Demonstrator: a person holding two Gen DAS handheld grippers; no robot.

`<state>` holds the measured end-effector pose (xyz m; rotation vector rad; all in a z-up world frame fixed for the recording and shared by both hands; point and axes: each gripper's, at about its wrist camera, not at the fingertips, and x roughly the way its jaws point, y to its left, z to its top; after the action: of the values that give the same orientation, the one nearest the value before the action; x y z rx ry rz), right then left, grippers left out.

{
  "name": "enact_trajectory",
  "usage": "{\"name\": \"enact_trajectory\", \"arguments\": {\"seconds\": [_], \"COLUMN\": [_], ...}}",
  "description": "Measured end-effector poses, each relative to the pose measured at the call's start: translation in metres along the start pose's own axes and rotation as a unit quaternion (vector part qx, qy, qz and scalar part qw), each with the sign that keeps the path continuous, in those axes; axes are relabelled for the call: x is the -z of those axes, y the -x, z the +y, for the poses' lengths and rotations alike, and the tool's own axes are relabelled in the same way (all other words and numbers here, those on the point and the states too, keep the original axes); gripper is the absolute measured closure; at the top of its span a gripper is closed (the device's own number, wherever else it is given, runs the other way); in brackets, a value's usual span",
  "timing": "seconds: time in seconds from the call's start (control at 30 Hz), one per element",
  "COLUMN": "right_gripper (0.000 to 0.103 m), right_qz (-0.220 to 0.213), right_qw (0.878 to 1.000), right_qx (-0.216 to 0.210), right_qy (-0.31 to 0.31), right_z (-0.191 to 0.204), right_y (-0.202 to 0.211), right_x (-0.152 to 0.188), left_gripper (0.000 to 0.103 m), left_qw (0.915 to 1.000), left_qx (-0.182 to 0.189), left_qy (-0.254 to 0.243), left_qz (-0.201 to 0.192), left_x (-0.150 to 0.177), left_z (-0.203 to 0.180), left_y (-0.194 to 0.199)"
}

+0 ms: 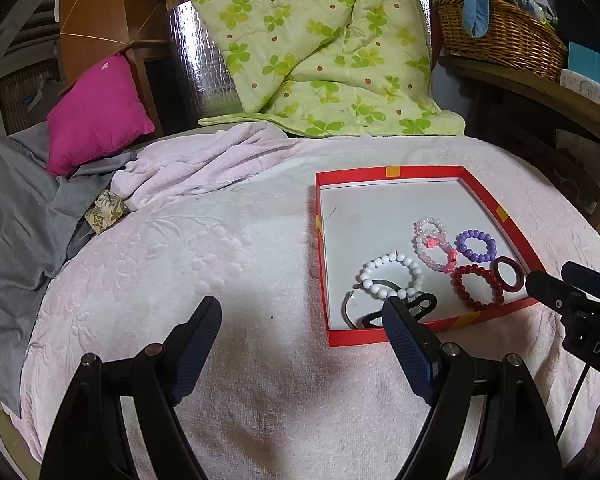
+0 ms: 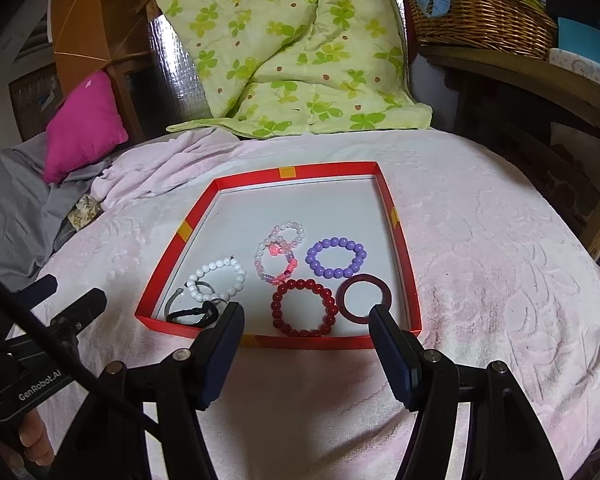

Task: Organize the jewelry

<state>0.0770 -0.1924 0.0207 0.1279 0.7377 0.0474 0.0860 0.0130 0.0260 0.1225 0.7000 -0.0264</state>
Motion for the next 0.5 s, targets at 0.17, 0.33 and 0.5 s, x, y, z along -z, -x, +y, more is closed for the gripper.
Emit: {"name": "enact_trajectory", "arguments": {"seconds": [0.17, 0.33, 0.5], "right_gripper": [0.035, 0.035, 0.035], "right_qz": [0.002, 0.002, 0.002], "right_qw": [1.000, 1.000, 1.000], "right_qx": [0.001, 0.000, -0.001], "right_qy": [-0.002, 0.000, 0.001], "right_z": [-0.0001, 0.0014, 0.0021], "right_y": [-0.0010, -0.0019, -0.0013], "right_x": [0.0004, 0.0003, 0.0009], "left_gripper": [0.020, 0.020, 0.020], "left_qw": [1.0000, 1.0000, 1.0000], "left_qx": [0.002, 0.001, 0.005], "left_qy": [0.001, 0.001, -0.001], "left_qz": [-0.002, -0.002, -0.005], "left_x": [-0.0006, -0.0005, -0.0001], "left_z": [0.0009, 0.0007, -0.0002], "left_y": [0.0018, 0.0023, 0.0034]}}
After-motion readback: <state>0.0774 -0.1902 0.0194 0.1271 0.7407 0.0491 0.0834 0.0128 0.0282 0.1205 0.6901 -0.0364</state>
